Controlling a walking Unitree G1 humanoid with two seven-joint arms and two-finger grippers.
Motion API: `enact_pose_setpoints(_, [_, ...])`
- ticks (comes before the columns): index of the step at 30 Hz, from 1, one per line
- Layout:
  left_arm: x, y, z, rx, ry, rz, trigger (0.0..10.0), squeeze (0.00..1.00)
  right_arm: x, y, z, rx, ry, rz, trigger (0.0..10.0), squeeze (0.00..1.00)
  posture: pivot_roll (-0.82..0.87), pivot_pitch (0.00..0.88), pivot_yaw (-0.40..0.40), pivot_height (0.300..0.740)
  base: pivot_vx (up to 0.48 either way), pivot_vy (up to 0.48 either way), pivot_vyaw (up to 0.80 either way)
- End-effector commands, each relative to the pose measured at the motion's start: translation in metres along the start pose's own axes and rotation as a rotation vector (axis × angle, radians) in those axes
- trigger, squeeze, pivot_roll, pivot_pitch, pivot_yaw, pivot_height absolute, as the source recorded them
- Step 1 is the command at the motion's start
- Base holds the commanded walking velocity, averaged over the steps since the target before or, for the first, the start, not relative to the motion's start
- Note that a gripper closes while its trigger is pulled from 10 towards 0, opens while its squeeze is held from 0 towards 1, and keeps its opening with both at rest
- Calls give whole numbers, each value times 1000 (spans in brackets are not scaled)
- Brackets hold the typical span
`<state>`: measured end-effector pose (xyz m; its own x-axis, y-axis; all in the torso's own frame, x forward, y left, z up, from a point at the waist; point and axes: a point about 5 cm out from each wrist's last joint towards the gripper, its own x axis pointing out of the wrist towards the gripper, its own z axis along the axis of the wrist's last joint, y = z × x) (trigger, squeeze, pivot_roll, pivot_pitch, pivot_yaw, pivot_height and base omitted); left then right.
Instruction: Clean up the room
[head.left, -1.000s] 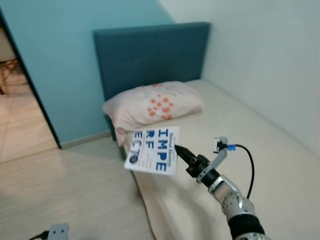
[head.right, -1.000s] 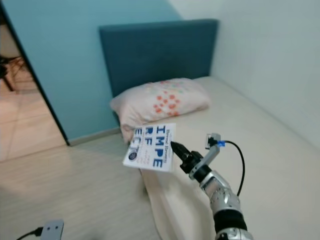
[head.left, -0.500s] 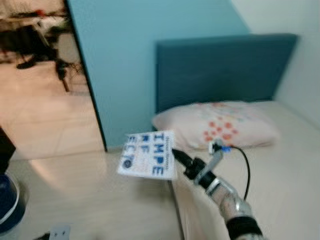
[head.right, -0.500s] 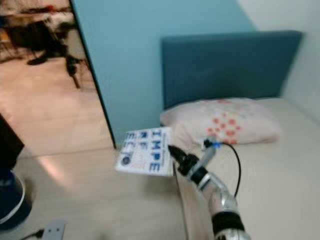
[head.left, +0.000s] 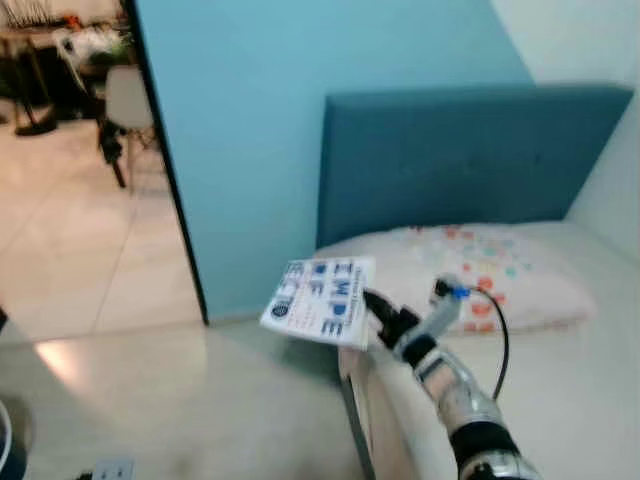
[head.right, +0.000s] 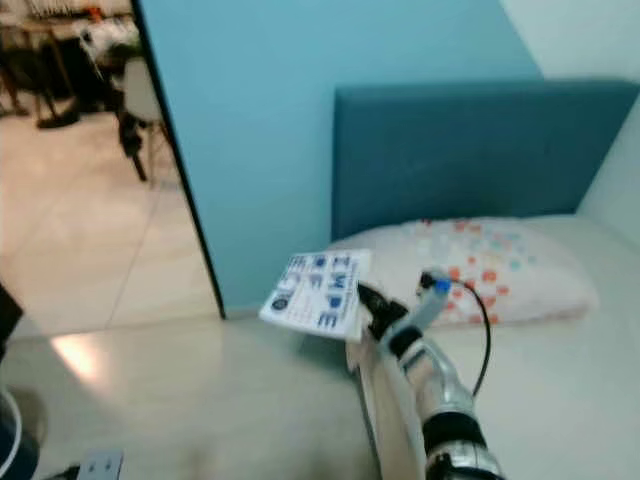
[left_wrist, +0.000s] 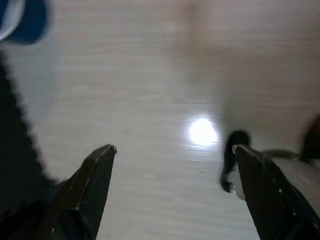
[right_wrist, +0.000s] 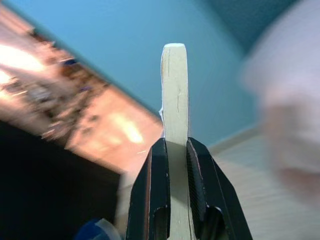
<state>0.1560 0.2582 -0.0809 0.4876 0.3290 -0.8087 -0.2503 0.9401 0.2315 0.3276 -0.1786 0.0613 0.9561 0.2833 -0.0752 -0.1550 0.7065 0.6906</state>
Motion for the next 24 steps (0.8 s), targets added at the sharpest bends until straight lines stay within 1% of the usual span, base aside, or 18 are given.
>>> enact_pose_setpoints(1, [-1,-1,-9,15,27,-8,10000,0,3,3,8,13,-70,-5,10000,0,95,0,-43,740,0,0,-681])
enact_pose_setpoints(3, [-1,-2,-9,15,26,-11,10000,0,0,-5,12,31,-98,-59,10000,0,92,0,-41,740,0,0,-681])
enact_pose_setpoints(4, [-1,-2,-9,15,26,-11,10000,0,0,-5,12,31,-98,-59,10000,0,92,0,-41,740,0,0,-681])
enact_pose_setpoints(6, [-1,-1,-8,23,26,-9,10000,0,-5,-15,13,77,-123,-121,10000,0,87,0,-39,740,0,0,0])
enact_pose_setpoints(7, [-1,-1,-8,23,26,-9,10000,0,-5,-15,13,77,-123,-121,10000,0,87,0,-39,740,0,0,0])
enact_pose_setpoints(10, [-1,0,-8,39,24,-7,10000,0,-12,-27,4,138,-101,-191,10000,0,83,0,-36,740,0,0,0])
enact_pose_setpoints(13, [-1,0,-8,44,25,-5,10000,0,-15,-30,0,153,-87,-213,10000,0,83,0,-36,740,0,0,0])
enact_pose_setpoints(16, [-1,2,-9,53,25,-2,10000,0,-23,-41,-9,189,-75,-298,10000,0,85,0,-34,735,0,0,0])
enact_pose_setpoints(17, [-1,2,-9,53,25,-2,10000,0,-23,-41,-9,189,-75,-298,10000,0,85,0,-34,735,0,0,0])
enact_pose_setpoints(19, [-1,4,-8,48,16,1,10000,0,-34,-54,-12,214,-100,-374,10000,0,87,0,-30,725,0,0,0])
enact_pose_setpoints(22, [-1,5,-7,44,11,3,10000,0,-38,-57,-12,221,-109,-394,10000,0,87,0,-30,720,0,0,0])
enact_pose_setpoints(23, [0,5,2,19,-29,-10,10000,0,-44,-64,-10,227,-133,-423,10000,0,92,0,-32,715,0,0,0])
enact_pose_setpoints(24, [0,5,2,19,-29,-10,10000,0,-44,-64,-10,227,-133,-423,10000,0,92,0,-32,715,0,0,0])
